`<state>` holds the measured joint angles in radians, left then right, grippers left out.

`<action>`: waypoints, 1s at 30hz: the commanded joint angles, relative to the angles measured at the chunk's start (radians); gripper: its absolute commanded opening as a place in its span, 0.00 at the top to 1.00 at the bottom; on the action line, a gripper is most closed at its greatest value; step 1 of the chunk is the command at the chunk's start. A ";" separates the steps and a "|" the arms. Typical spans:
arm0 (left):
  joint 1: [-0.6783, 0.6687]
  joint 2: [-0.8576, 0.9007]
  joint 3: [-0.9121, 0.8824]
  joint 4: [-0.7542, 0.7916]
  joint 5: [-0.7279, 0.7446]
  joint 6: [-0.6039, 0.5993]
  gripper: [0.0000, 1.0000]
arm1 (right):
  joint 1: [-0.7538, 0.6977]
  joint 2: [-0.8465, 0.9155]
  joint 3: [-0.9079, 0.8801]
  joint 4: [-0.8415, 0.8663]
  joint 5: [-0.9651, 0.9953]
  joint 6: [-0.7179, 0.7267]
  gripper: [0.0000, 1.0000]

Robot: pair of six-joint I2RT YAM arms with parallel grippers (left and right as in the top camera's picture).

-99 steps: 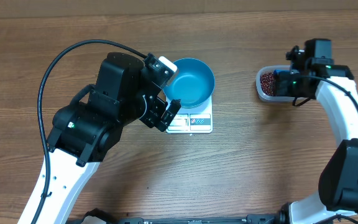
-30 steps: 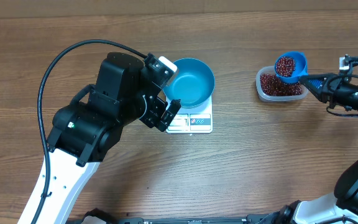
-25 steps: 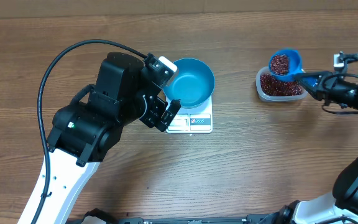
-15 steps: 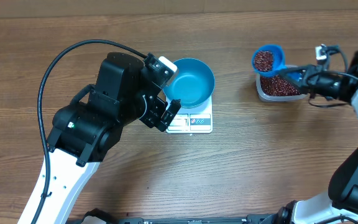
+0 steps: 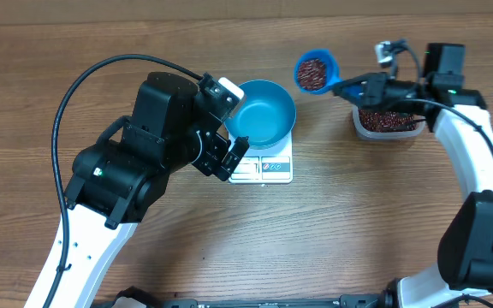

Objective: Scoop item into bowl and weigh 150g on scale
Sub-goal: 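Carry the filled scoop with the right gripper over the teal bowl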

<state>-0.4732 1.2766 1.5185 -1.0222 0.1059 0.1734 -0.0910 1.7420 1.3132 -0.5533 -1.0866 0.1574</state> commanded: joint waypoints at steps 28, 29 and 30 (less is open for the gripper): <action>0.002 -0.001 0.021 0.002 0.018 -0.014 0.00 | 0.378 -0.042 0.095 -0.006 0.562 -0.257 0.96; 0.002 -0.001 0.021 0.002 0.018 -0.014 0.00 | 0.384 -0.042 0.095 -0.009 0.583 -0.270 0.96; 0.002 -0.001 0.021 0.002 0.018 -0.014 0.00 | 0.391 -0.042 0.095 -0.011 0.607 -0.274 0.96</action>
<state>-0.4732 1.2766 1.5185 -1.0222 0.1059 0.1734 0.2787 1.7416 1.3727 -0.5694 -0.5831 -0.0525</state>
